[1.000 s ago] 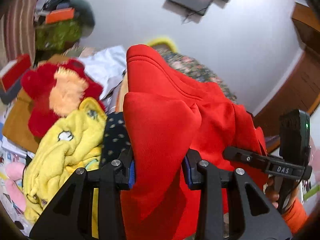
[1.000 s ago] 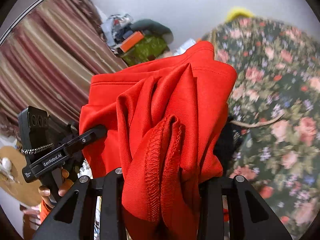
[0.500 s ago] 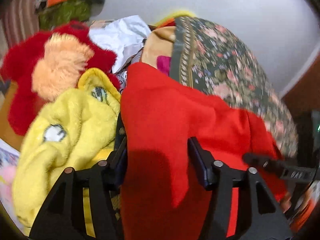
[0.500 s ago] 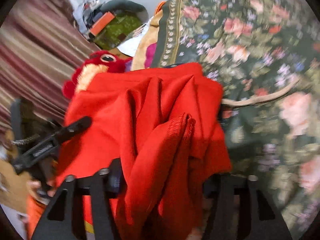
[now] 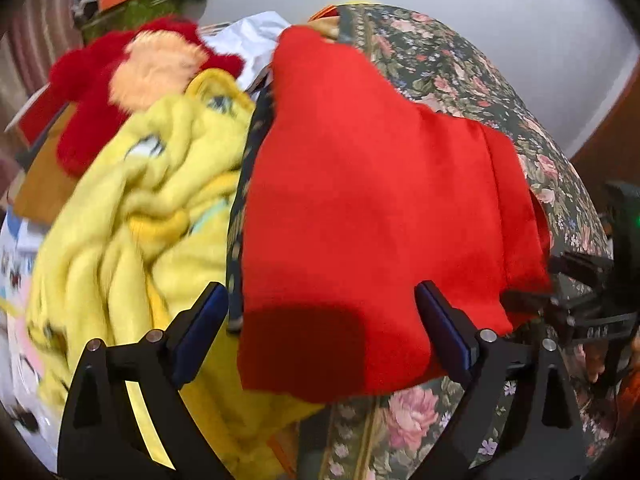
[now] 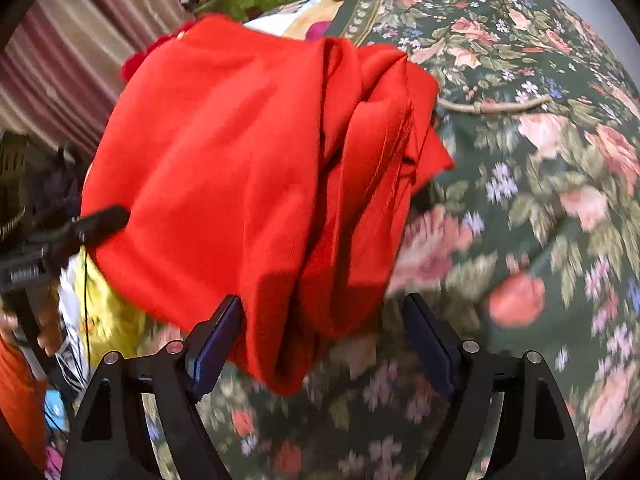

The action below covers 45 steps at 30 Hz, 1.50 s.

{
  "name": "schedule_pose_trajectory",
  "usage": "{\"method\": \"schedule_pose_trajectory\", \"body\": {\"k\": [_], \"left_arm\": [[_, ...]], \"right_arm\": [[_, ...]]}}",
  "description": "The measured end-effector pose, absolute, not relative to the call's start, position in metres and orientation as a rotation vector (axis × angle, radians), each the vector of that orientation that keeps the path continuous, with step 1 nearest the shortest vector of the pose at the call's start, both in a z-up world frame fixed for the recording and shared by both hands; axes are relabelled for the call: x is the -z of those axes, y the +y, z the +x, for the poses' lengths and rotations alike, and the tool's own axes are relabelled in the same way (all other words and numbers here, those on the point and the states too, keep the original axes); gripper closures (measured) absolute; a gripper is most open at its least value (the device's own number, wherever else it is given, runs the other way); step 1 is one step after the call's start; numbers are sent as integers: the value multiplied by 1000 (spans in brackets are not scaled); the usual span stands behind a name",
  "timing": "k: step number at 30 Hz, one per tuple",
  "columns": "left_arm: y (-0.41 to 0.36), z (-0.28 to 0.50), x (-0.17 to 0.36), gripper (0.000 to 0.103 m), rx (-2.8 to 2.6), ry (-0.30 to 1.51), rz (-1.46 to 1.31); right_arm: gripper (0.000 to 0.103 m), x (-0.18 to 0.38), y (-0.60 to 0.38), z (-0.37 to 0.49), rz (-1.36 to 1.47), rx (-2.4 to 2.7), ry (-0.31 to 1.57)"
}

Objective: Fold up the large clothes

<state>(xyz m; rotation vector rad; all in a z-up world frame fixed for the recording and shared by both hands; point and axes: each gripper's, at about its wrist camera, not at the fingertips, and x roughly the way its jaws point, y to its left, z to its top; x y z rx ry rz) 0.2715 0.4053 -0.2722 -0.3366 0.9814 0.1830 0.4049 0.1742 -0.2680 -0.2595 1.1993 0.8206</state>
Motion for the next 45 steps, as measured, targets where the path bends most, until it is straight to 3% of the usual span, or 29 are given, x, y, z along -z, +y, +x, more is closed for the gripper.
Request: {"method": "schedule_pose_trajectory", "body": {"k": [9,20,27,35,42,45], "left_arm": [[373,228,225,9,-255,942,-246],[290,133,50,9,-275,511,-101],[231,56,-19,9,-262,262,-59],[178,-16,-36,9,-318,88,-5],[159,-43,-27,7,-339,55,-12],[156,-46,-21,0,-351,64,-24]], "right_arm": [[23,199,125,365,-250,-784,1067],[23,20,45,274,-33,-832,629],[23,-59,1,181,15,-839,338],[23,-81,-35,91,60,-816,153],[22,-66,-45,57,69,-778,179],[7,-58,-44,52,51,-739,195]]}}
